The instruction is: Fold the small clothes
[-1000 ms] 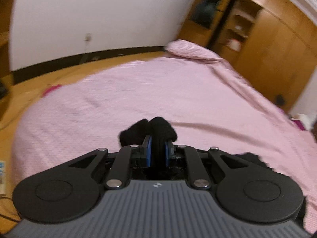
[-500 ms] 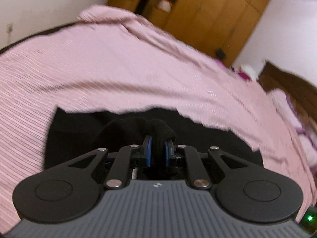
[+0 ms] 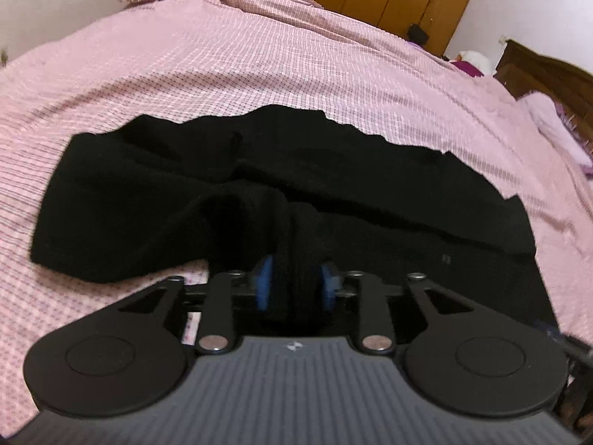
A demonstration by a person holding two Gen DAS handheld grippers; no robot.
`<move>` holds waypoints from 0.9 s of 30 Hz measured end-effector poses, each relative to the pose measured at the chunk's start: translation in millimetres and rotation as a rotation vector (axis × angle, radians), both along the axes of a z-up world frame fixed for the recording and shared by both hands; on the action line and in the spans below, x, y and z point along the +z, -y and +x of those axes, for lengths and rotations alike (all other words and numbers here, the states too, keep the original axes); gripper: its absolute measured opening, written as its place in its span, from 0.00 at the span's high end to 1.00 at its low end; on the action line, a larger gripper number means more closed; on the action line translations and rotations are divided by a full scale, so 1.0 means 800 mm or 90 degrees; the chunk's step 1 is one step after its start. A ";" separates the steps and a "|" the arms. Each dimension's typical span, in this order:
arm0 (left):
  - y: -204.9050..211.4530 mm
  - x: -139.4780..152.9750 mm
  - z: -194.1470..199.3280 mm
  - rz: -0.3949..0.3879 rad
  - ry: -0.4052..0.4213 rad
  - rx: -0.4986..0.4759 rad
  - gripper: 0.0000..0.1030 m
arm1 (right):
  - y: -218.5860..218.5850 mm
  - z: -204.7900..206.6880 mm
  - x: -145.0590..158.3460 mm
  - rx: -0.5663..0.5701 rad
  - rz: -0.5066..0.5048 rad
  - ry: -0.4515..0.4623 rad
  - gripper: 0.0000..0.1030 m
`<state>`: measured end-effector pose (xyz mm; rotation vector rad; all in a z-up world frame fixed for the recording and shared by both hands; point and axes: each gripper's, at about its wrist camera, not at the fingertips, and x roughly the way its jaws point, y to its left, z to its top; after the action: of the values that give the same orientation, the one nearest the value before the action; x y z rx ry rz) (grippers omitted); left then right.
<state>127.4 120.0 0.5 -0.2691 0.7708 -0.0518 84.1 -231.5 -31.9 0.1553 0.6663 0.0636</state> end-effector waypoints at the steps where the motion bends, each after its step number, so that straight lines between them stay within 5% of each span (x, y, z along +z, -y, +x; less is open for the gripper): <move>1: -0.001 0.003 -0.006 0.009 0.006 -0.002 0.45 | -0.004 0.001 0.002 0.007 0.001 0.001 0.53; 6: -0.010 0.018 -0.044 0.059 0.038 0.020 0.31 | -0.030 0.009 0.018 0.058 0.007 0.017 0.53; 13: -0.048 0.008 -0.072 0.139 0.020 0.115 0.25 | -0.095 0.032 0.033 0.165 0.021 0.014 0.53; 22: -0.125 -0.018 -0.098 0.112 -0.028 0.242 0.25 | -0.209 0.037 0.038 0.391 -0.007 0.004 0.53; 27: -0.144 -0.020 -0.110 0.113 -0.024 0.265 0.25 | -0.223 0.074 0.020 0.306 0.091 -0.054 0.53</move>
<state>39.5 235.4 -15.2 -0.2577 0.7387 0.4131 143.6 -53.2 -16.0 0.1329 0.7733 0.5705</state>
